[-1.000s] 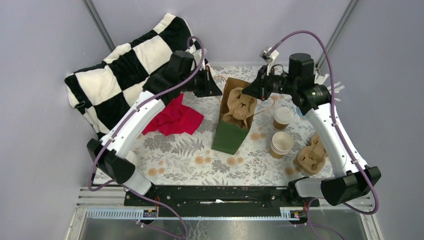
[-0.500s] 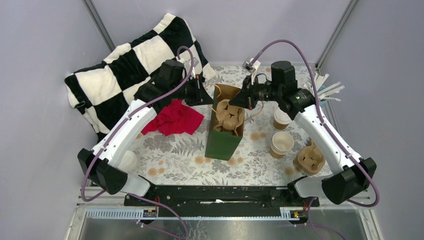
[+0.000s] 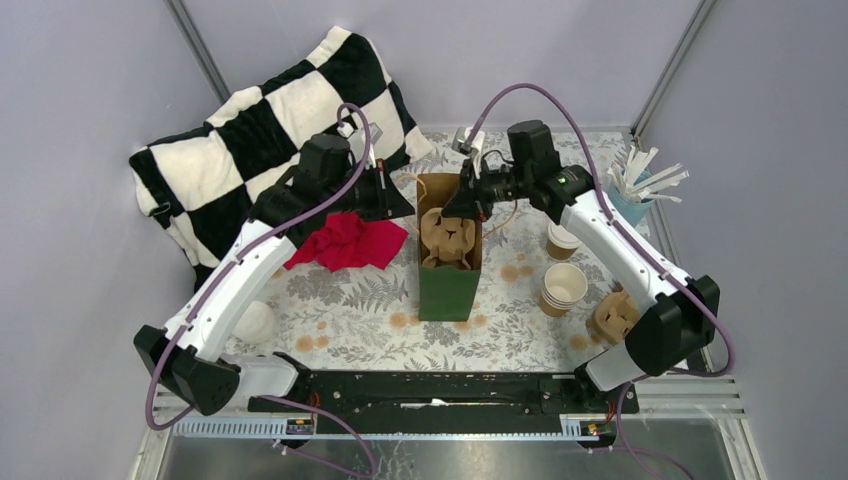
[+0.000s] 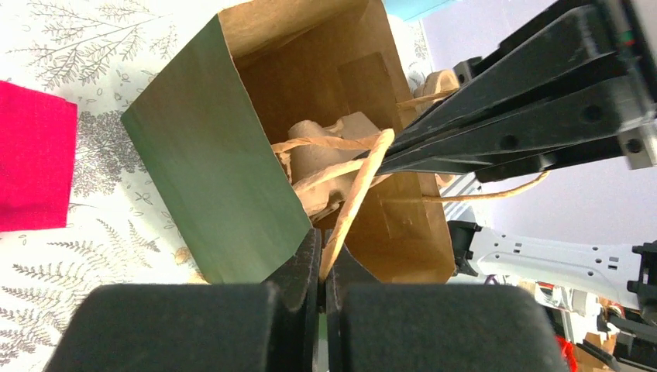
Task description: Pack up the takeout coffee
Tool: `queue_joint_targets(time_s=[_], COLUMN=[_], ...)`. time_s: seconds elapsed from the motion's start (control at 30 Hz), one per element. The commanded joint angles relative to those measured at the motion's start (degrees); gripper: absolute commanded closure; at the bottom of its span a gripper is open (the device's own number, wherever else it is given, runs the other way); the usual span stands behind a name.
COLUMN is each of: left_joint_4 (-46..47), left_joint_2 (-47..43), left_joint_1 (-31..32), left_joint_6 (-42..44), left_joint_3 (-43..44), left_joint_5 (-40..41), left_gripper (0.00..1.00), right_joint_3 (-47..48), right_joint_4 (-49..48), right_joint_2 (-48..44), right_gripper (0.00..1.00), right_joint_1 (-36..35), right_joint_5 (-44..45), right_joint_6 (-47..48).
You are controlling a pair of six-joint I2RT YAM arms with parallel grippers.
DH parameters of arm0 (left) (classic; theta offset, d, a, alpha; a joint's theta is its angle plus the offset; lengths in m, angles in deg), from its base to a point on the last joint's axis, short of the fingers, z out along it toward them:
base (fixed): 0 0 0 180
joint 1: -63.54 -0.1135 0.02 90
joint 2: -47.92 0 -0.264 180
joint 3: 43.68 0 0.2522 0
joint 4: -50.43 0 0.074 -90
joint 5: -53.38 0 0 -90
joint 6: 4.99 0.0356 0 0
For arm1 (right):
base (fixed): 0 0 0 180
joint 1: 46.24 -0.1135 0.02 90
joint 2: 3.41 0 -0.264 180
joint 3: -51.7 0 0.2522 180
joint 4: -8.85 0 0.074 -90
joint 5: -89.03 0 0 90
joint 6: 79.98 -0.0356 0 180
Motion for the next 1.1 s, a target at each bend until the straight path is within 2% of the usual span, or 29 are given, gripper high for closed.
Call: queue_joint_targets(time_s=[0.0,0.47,0.87,1.0,1.07], left_joint_4=[5.44,7.25,6.86,6.33,6.02], left_joint_2=[-3.82,-7.06,-7.07,-7.18,-7.18], left_joint_1=[-0.18,-0.18,-0.18,-0.19,-0.18], left_joint_6=[0.81,1.52,2.05,2.46,2.68], left_joint_3=[-2.51,-5.96,-5.94,-5.83,-5.75], left_joint_5=[2.03,4.33,4.44,4.58,4.61], left_gripper=[1.0,1.0,1.0,1.0,1.0], right_joint_3=[3.82,4.64,3.83,3.3,3.52], right_joint_4=[5.19,6.2,5.91,4.76,3.8], right_joint_2=[1.04,5.76,6.59,5.15,4.18], right_gripper=[1.0,0.97,0.9,0.75,0.6], right_joint_1=[-2.03,-2.54,-4.28,-4.81,-5.24], right_joint_5=[1.2,-0.77,7.43,12.39,17.6], right_joint_6=[6.87,7.69,7.78,6.74,5.92])
